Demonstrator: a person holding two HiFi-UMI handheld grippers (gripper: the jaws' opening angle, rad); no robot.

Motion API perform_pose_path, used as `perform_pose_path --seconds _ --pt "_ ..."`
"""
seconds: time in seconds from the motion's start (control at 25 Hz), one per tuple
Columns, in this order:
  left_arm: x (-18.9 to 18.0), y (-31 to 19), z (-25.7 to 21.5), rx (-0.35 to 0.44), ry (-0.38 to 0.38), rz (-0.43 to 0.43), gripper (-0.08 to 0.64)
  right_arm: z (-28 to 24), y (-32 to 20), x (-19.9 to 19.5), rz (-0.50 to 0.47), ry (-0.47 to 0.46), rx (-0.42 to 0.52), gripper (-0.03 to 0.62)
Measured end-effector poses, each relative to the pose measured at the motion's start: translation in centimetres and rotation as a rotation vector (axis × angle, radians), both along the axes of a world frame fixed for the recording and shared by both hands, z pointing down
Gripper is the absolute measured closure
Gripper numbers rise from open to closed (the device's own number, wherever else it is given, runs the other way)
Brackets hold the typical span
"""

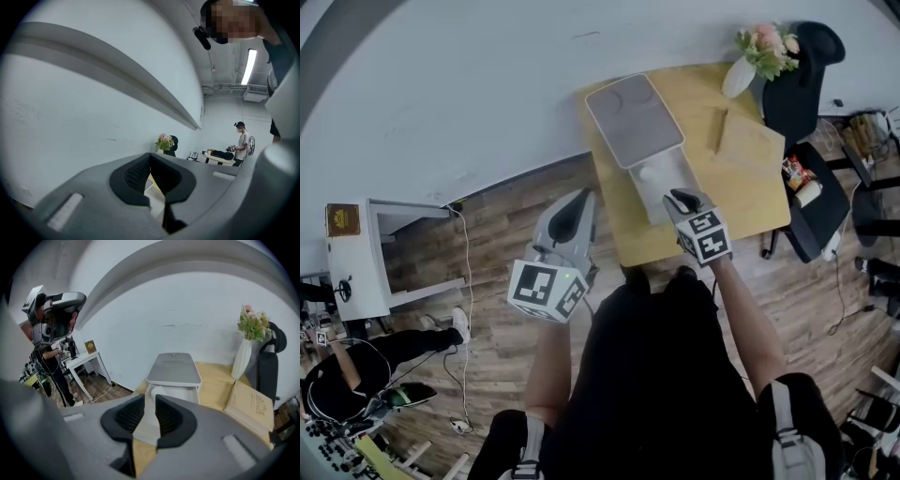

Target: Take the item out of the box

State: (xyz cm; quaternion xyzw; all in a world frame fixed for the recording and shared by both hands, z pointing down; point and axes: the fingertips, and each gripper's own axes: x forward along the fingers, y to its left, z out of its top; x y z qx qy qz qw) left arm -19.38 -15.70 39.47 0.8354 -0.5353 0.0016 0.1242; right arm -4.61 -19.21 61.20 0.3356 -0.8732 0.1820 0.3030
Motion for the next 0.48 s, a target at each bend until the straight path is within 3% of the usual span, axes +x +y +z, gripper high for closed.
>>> perform_pose_path --seconds 0.48 --pt "-0.8 1.5 1.2 -0.046 0.027 -0.011 0.552 5.0 -2.2 -1.4 -0.019 0.108 -0.001 0.468"
